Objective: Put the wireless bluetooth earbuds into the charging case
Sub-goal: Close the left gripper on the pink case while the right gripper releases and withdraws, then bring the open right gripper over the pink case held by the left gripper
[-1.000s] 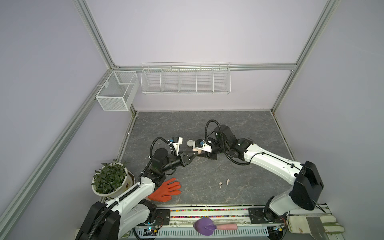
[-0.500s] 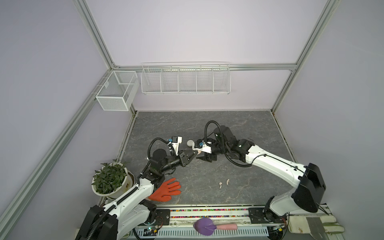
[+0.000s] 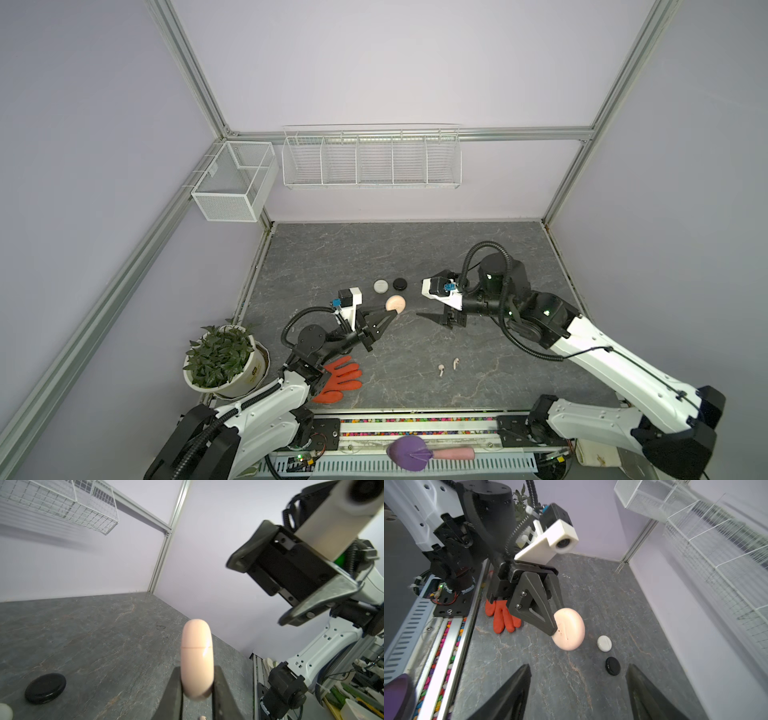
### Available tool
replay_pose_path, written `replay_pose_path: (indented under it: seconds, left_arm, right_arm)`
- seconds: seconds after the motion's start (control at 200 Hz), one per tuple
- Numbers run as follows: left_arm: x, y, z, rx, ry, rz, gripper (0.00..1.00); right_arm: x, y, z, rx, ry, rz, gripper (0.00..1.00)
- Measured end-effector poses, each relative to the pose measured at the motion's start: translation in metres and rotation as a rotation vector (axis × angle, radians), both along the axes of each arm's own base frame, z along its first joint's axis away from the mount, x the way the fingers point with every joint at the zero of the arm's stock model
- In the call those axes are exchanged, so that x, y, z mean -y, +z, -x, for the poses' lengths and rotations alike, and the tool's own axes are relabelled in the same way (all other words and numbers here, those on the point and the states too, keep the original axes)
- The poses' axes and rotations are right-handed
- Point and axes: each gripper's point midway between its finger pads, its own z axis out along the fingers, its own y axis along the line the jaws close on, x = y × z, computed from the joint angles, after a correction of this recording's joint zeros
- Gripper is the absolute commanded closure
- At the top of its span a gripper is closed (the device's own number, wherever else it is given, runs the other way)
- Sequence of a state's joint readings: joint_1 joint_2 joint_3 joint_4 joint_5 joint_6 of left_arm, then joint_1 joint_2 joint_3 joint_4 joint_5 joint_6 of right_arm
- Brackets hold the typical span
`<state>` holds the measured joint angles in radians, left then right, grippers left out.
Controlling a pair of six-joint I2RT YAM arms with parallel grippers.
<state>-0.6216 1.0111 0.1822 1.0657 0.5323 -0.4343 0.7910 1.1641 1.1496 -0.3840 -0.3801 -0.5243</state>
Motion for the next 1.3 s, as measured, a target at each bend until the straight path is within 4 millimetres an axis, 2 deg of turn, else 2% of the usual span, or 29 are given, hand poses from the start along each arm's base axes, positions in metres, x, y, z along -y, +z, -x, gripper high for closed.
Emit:
replay_pose_path:
  seconds: [0.075,0.17,0.29,0.46,0.76,0.94,1.104,1.304]
  left_arm:
    - [0.001,-0.001,0.001,0.028,0.000,-0.002,1.00]
    - [0.001,0.005,0.001,0.065,-0.003,0.017,1.00]
    - [0.000,0.014,0.003,0.106,-0.006,0.052,1.00]
    - [0.000,0.023,0.007,0.129,-0.022,0.085,1.00]
    - [-0.001,0.028,0.011,0.135,-0.044,0.106,1.00]
    - [0.000,0.028,0.012,0.134,-0.050,0.107,1.00]
    - [0.000,0.029,0.015,0.132,-0.063,0.110,1.00]
    - [0.000,0.031,0.018,0.133,-0.073,0.116,1.00]
  right_arm:
    - [-0.001,-0.010,0.000,-0.099,0.013,-0.024,0.34]
    - [-0.002,-0.013,0.001,-0.184,0.033,-0.085,0.37]
    - [-0.006,-0.011,0.005,-0.271,0.080,-0.165,0.41]
    - [-0.016,-0.003,0.001,-0.358,0.144,-0.262,0.44]
    - [-0.035,-0.007,-0.004,-0.449,0.227,-0.312,0.46]
    - [-0.043,-0.012,0.001,-0.495,0.269,-0.305,0.56]
    - [-0.044,-0.008,0.007,-0.498,0.300,-0.307,0.65]
    - [-0.047,-0.003,0.007,-0.494,0.317,-0.304,0.70]
